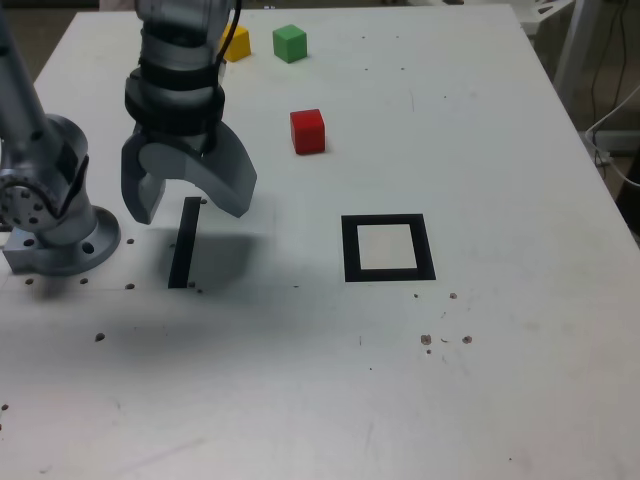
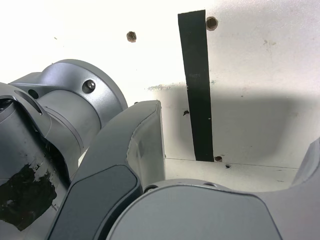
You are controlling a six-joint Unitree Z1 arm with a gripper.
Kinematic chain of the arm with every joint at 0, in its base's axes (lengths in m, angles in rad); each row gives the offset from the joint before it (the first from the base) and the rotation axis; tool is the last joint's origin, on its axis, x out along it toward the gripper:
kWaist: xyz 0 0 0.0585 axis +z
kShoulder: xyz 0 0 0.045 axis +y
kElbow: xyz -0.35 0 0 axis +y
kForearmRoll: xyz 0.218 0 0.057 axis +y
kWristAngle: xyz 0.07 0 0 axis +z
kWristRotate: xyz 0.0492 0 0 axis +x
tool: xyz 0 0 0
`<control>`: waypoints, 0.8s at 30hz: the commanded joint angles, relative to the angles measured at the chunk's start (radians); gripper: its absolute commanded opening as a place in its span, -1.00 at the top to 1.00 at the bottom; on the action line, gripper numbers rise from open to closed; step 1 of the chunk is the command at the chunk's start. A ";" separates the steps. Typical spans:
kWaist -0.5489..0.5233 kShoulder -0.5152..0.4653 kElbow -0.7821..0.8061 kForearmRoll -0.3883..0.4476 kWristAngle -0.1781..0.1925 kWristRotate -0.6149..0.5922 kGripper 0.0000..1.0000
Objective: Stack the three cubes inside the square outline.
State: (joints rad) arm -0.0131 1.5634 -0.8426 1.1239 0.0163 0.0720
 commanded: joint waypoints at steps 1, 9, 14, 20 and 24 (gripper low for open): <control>0.001 0.002 -0.003 0.003 0.001 0.002 -0.99; 0.015 0.000 -0.020 0.007 0.013 0.015 -0.99; 0.058 0.003 -0.085 0.012 0.029 0.036 -0.99; 0.163 0.035 -0.186 0.037 0.064 0.037 -0.99; 0.230 0.071 -0.235 0.042 0.077 0.028 -0.99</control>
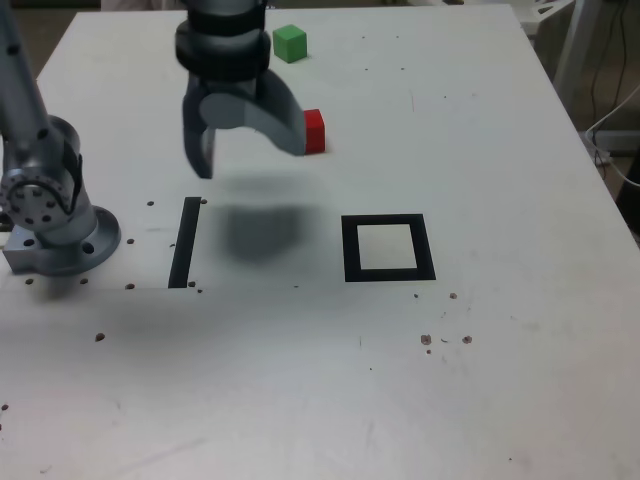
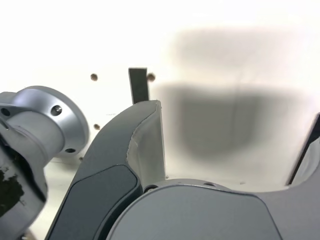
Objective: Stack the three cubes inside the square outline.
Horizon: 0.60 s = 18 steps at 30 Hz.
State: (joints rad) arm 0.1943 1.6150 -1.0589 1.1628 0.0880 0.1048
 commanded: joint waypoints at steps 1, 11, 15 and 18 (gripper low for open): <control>0.037 0.030 -0.030 0.003 0.009 -0.008 -0.99; 0.178 0.156 -0.138 -0.001 0.054 -0.001 -0.98; 0.228 0.212 -0.181 -0.006 0.068 0.014 -0.98; 0.254 0.243 -0.207 -0.008 0.072 0.027 -0.98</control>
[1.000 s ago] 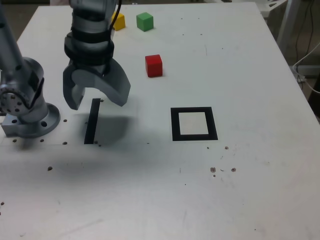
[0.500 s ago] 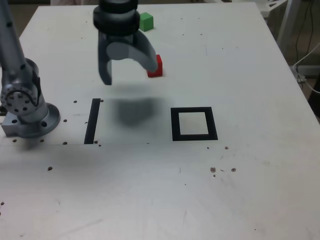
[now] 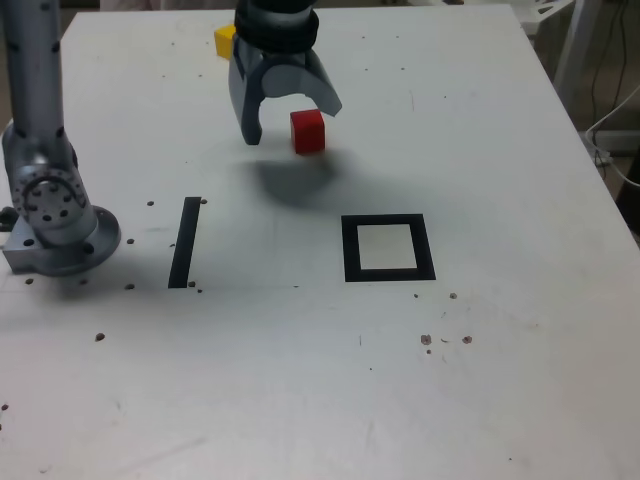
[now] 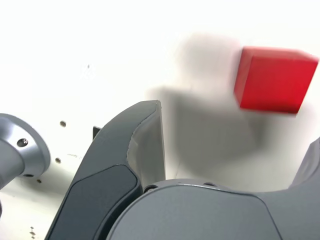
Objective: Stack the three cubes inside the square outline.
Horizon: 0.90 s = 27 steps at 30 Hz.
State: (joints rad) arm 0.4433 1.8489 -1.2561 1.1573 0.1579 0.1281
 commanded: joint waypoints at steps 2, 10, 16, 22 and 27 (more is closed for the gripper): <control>0.016 0.030 -0.025 -0.002 0.004 0.011 -0.98; 0.035 0.111 -0.069 -0.005 0.006 0.027 -0.95; 0.046 0.169 -0.096 -0.006 0.006 0.034 -0.79; 0.048 0.203 -0.116 -0.009 0.000 0.034 -0.32; 0.048 0.207 -0.112 -0.029 0.001 0.038 0.26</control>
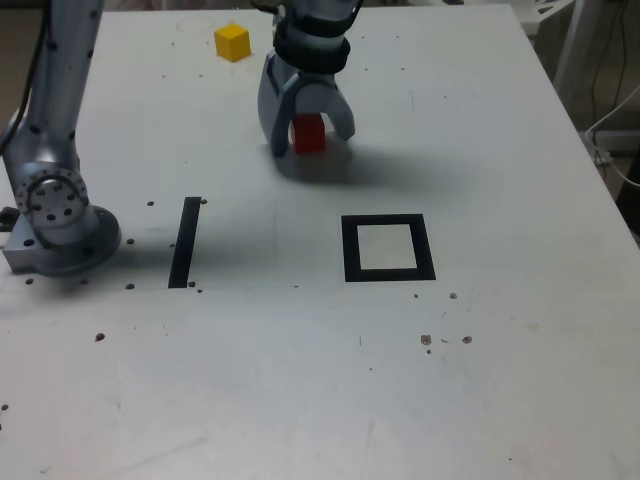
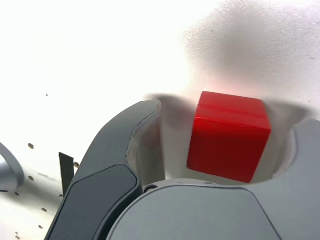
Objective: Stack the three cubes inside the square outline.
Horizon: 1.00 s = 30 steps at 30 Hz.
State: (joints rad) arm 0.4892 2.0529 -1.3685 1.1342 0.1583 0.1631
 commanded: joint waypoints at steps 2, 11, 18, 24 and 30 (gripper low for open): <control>0.002 0.003 0.003 -0.015 0.001 0.007 0.40; 0.002 -0.001 0.011 -0.021 -0.002 0.013 0.45; 0.002 -0.005 0.011 -0.020 -0.003 0.015 0.45; -0.020 -0.022 0.007 -0.013 -0.012 0.014 0.45; -0.106 -0.060 -0.007 0.016 -0.038 -0.008 0.45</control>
State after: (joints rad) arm 0.4033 2.0047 -1.3672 1.1389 0.1257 0.1631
